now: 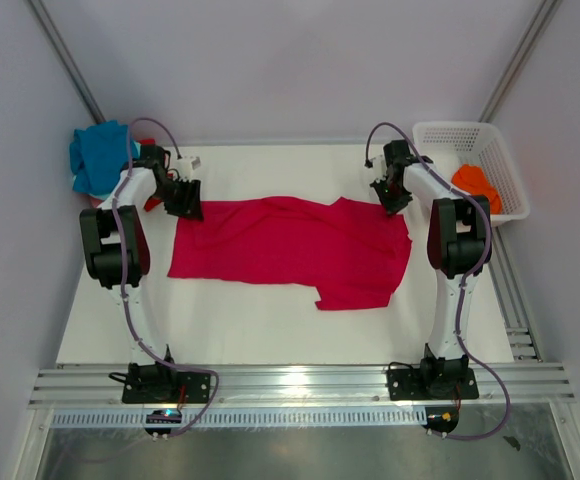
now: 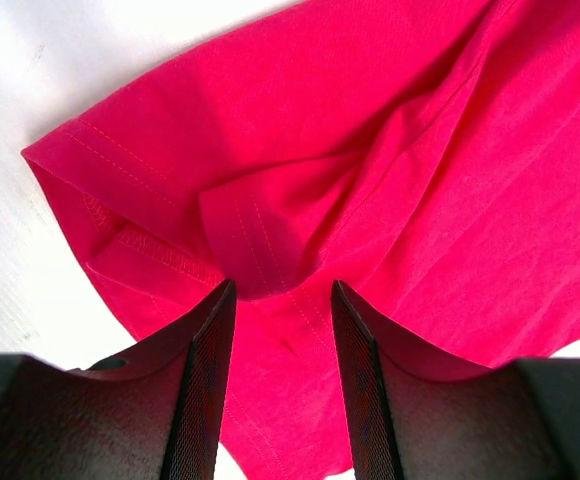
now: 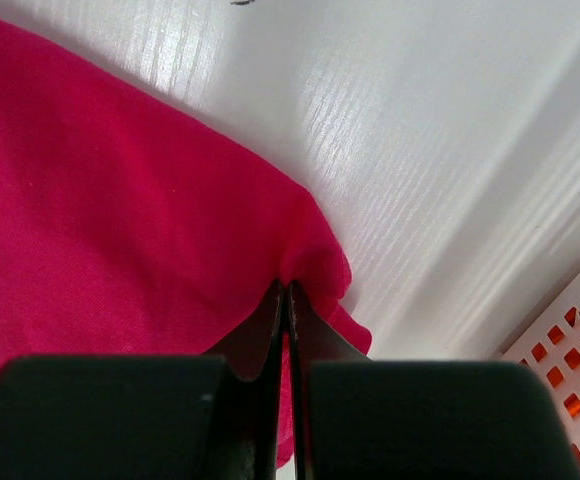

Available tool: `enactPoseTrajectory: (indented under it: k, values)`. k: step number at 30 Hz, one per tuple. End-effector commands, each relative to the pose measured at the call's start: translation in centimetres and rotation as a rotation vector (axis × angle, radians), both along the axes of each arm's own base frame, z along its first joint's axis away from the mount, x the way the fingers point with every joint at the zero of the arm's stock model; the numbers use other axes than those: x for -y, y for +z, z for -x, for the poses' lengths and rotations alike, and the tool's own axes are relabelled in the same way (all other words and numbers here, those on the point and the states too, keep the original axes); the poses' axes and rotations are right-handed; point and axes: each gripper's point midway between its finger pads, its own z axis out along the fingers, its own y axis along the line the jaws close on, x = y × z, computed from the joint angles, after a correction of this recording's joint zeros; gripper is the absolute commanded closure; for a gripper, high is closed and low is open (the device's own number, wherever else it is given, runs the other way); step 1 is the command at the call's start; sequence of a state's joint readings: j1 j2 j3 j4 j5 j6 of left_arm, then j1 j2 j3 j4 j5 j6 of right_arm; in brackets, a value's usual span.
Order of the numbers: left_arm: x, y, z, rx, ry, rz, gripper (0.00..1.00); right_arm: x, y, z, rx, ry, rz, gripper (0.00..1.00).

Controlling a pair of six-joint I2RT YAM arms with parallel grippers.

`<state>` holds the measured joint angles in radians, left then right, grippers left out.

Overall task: Fold and stack the t-shirts
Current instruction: Fold the tshirt

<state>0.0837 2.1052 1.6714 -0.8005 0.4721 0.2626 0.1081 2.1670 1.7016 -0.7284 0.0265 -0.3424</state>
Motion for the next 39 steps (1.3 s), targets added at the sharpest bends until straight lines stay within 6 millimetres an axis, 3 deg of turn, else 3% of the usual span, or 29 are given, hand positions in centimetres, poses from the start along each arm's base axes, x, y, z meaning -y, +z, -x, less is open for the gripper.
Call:
enactPoseTrajectory:
  k: [1,16,39]
  values:
    - [-0.3,1.2,-0.4,0.042,-0.009,-0.008,0.55,-0.2,1.6,-0.4,0.044,0.012,-0.012,0.97]
    - [-1.0,1.1,-0.1,0.031,0.011,-0.012,0.57,-0.2,1.7,-0.2,0.039,0.007,-0.015,0.97]
    - [0.2,0.0,0.4,-0.010,0.001,0.059,0.58,-0.2,1.5,0.0,0.033,0.012,-0.011,0.97]
